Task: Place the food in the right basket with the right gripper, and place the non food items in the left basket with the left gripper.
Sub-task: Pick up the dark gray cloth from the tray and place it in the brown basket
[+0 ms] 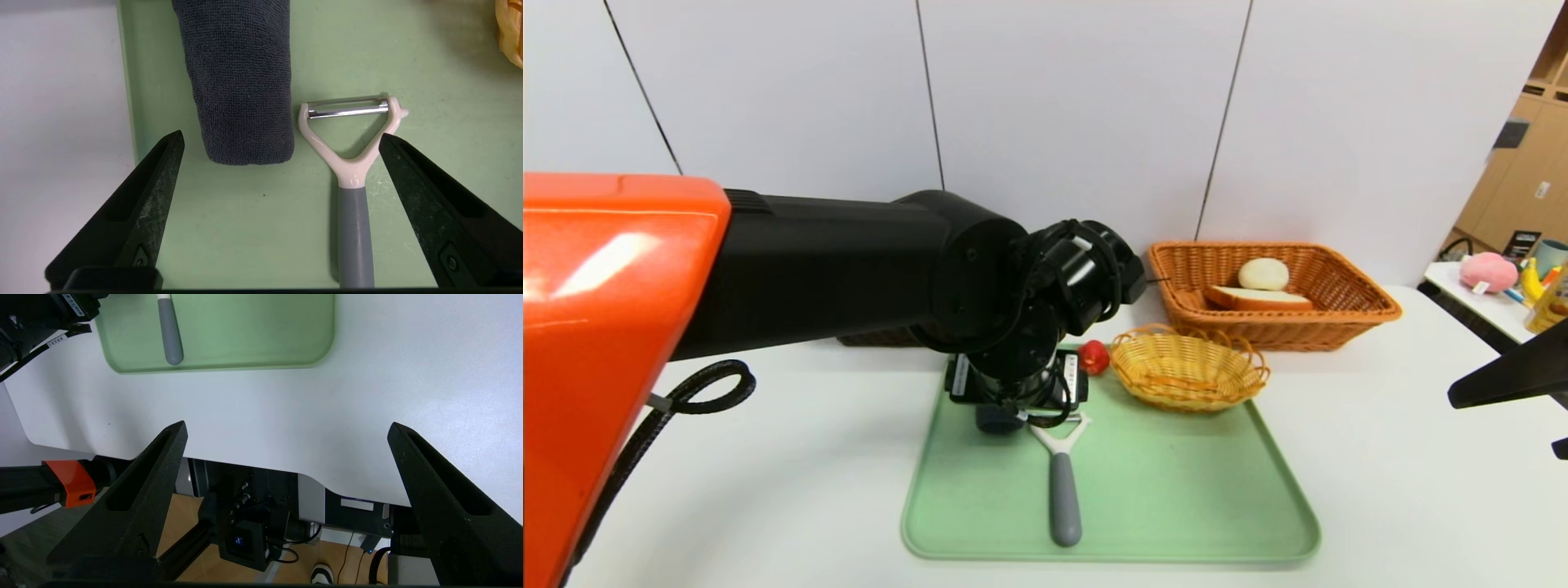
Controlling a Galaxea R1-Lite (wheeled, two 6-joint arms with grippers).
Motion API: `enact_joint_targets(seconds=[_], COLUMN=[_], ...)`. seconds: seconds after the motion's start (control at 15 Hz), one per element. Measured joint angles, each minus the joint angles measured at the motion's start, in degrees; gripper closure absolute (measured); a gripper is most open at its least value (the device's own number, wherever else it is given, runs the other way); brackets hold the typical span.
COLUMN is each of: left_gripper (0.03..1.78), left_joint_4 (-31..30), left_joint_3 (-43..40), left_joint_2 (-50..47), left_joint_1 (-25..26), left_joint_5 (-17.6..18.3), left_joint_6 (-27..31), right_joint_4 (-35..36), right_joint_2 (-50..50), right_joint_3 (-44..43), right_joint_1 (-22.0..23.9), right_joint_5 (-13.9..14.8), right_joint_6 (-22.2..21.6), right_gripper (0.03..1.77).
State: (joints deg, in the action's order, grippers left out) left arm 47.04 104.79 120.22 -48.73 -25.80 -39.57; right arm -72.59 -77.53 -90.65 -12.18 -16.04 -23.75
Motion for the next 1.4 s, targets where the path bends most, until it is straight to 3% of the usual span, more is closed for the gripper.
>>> enact_joint_targets(seconds=[0.4,1.07,1.4], left_gripper=[0.12,0.12,0.84], left_joint_4=[-0.29,-1.02,-3.02], left_joint_3=[0.61,3.43,3.40], left_joint_2=[1.58,7.40,9.24], left_joint_1=[1.27,5.38,6.45], left_joint_5=[-1.82,-1.27,-1.01], left_joint_6=[0.00,-3.91,-3.97], right_joint_4=[0.33,0.52,0.68], right_joint_2=[0.17,1.85,2.06], right_joint_3=[1.60,4.13,4.40], right_joint_1=[-0.11,-0.02,-0.06], right_joint_5=[0.06,0.45,0.87], right_joint_6=[0.02,0.11,0.51], right_gripper=[0.10,0.10,0.10])
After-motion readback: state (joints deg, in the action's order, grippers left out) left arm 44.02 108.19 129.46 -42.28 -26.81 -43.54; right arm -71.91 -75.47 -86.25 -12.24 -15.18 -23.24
